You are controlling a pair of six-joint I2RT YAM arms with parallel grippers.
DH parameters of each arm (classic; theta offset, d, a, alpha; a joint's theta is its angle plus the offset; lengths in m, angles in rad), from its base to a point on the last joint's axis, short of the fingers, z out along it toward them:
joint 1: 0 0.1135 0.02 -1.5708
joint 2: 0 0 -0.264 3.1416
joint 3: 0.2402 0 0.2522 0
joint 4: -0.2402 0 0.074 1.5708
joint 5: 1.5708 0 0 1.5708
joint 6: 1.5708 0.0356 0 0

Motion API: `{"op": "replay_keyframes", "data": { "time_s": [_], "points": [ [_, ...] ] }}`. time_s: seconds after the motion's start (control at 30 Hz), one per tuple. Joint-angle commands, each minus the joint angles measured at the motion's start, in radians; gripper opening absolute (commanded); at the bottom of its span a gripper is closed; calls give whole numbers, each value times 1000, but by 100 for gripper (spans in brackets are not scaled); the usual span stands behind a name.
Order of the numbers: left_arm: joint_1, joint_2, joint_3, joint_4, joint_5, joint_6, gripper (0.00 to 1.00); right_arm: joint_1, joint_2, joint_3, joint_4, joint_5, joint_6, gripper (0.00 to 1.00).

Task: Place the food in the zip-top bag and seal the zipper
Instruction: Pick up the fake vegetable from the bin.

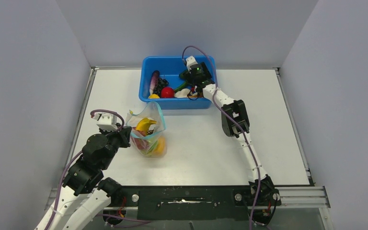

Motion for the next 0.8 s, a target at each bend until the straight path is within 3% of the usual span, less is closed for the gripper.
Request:
{"op": "replay_keyframes", "data": {
  "time_s": [0.0,0.4,0.77],
  "points": [
    [7,-14,13,91,-16,11,0,-34,10,42,44,47,-38,71],
    [19,-12,12,95,5,12,0,-14,-117,-67,157,-99,11,35],
    [24,-34,6,108,36,8,0,4,-302,-192,141,-99,84,26]
  ]
}}
